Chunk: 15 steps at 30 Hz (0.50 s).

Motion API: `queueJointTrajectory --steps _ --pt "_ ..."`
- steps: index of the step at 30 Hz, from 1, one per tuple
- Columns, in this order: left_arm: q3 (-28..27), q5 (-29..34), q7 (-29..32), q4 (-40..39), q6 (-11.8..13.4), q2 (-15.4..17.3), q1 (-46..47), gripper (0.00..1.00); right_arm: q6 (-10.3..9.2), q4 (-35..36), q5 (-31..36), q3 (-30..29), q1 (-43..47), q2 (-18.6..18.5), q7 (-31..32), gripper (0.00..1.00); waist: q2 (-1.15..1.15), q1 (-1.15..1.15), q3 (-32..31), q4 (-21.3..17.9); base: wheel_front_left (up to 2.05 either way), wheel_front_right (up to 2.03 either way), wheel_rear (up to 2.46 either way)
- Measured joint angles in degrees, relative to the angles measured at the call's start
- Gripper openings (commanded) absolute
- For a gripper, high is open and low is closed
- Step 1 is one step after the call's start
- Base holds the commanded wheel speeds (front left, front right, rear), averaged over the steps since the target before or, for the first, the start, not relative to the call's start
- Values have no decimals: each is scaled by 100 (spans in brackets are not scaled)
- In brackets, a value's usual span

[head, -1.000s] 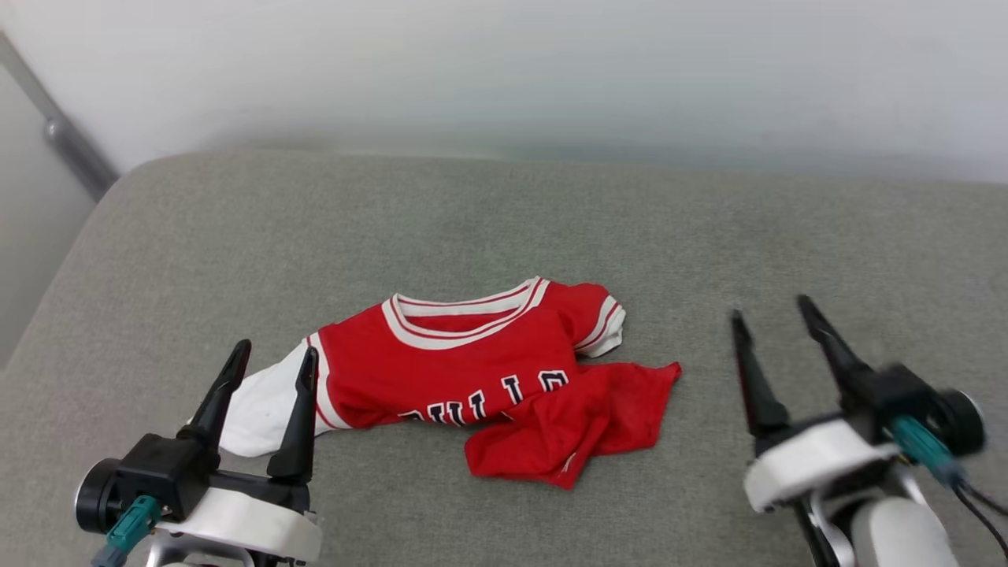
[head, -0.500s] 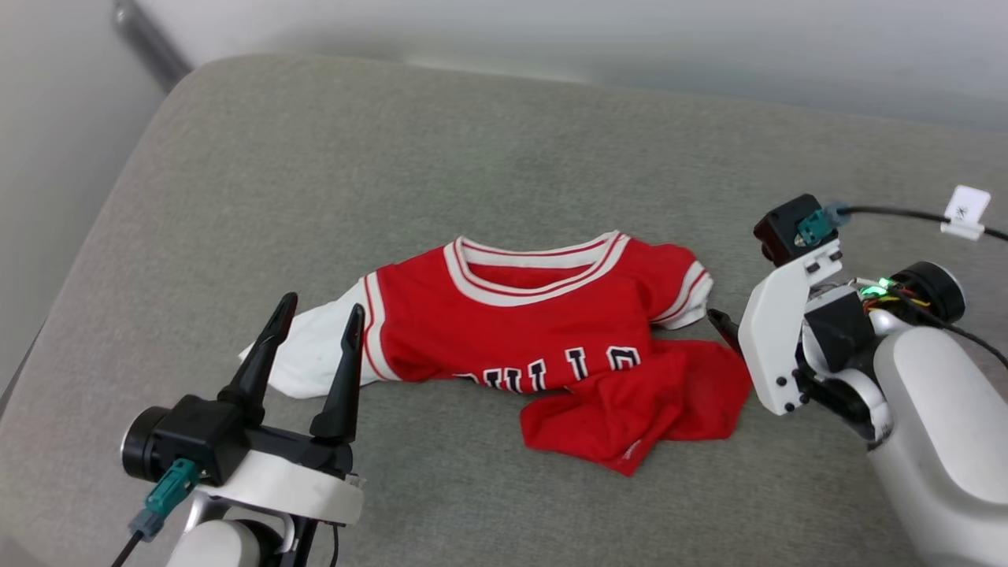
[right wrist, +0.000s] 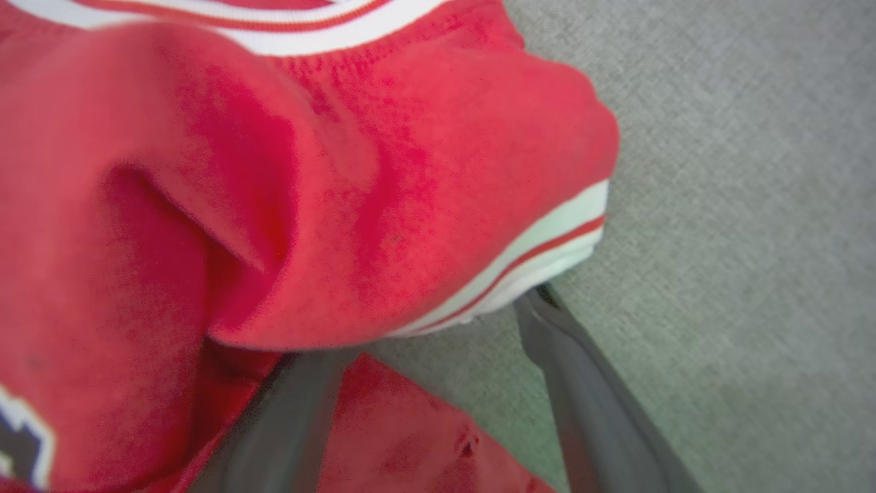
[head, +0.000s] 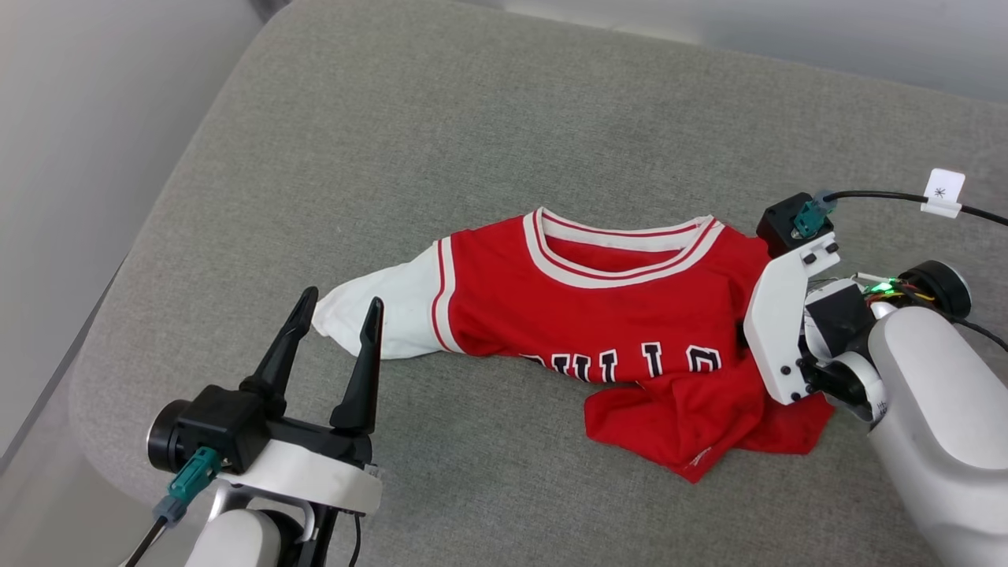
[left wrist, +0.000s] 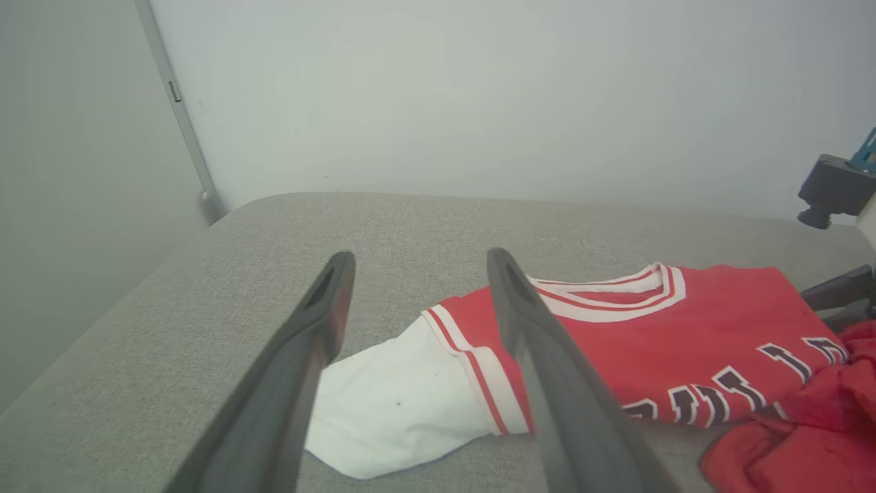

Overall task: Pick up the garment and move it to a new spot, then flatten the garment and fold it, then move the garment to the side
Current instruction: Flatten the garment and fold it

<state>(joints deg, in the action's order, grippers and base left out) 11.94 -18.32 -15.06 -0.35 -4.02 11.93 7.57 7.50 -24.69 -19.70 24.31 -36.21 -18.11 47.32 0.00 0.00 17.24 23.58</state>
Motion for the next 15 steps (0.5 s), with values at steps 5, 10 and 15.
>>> queueJointTrajectory --steps 5,10,15 --pt "-89 83 -1 97 -97 -109 -1 100 -1 -181 -44 247 -18 -75 -359 0 0 0 -31 15 0 0 0" --pt "-175 163 -1 168 -155 -126 -19 100 0 -381 -221 427 -21 -115 -881 0 0 0 -165 -93 0 0 0" --pt "-312 253 0 177 -183 -70 -182 100 1 -458 -361 566 62 -292 -1203 0 0 0 -413 -313 0 0 0"
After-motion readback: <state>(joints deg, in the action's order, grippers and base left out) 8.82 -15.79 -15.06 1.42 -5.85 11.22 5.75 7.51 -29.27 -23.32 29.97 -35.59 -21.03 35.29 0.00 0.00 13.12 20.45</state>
